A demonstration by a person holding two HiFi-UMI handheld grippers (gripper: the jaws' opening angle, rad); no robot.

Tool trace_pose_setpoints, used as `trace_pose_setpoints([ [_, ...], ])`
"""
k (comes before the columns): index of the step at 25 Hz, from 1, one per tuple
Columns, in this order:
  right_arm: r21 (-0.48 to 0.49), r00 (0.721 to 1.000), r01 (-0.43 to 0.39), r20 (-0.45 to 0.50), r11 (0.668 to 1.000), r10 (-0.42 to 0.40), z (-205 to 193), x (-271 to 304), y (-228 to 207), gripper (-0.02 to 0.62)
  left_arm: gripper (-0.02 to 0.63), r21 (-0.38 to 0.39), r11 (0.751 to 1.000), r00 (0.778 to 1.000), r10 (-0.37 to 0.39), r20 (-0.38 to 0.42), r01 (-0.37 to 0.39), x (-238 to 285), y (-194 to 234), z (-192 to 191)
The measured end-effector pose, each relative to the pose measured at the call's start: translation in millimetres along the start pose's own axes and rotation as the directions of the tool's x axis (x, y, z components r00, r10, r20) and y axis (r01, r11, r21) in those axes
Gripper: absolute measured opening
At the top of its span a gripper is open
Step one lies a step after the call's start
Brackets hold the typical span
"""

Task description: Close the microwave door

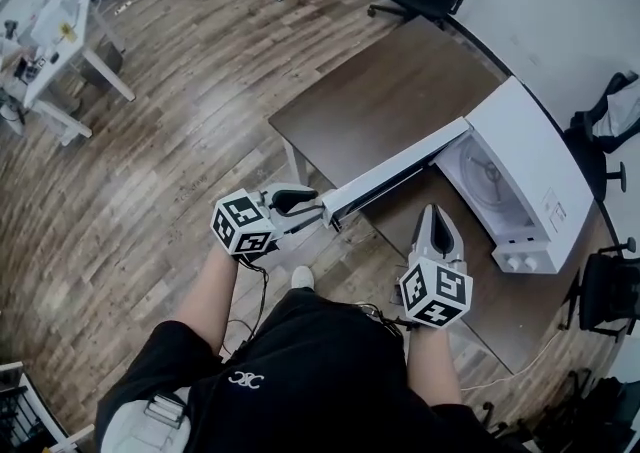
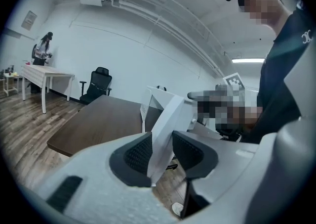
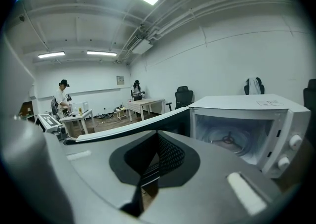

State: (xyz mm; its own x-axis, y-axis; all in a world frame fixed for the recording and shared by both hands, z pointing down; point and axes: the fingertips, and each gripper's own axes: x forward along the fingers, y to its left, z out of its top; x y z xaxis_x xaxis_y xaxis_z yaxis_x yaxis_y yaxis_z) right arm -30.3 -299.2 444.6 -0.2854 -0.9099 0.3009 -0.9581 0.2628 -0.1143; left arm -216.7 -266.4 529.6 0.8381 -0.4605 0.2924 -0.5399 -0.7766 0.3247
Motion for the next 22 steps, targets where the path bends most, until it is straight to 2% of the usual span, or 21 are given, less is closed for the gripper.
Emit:
trace_pose_setpoints([
  [6,-0.003,0.999,0.009,-0.044,1.0,-0.009,-17.6,-3.0,-13.5,0.008,0.137,0.0,1.0,1.0,0.019,-0.012,-0.019,2.6,-7.2,-0.9],
  [14,0.009,0.998,-0.011,-0.054,1.0,0.012,-27.9,-17.4,-33.9,0.008,0.132,0.027,0.999,0.999,0.019,-0.049,-0.018,20.9,-47.4,-11.9],
  [19,0.024,0.998,-0.019,-0.058,1.0,0.02,-33.0,-31.1,-50.6,0.008,0.138,0.085,0.996,0.996,0.013,-0.086,-0.005,39.3,-79.6,-16.7],
  [22,0.029,0.998,-0.021,-0.06,0.999,0.023,-37.4,-40.7,-61.6,0.008,0.167,0.124,0.992,0.993,0.005,-0.117,0.01,52.2,-96.8,-19.0],
])
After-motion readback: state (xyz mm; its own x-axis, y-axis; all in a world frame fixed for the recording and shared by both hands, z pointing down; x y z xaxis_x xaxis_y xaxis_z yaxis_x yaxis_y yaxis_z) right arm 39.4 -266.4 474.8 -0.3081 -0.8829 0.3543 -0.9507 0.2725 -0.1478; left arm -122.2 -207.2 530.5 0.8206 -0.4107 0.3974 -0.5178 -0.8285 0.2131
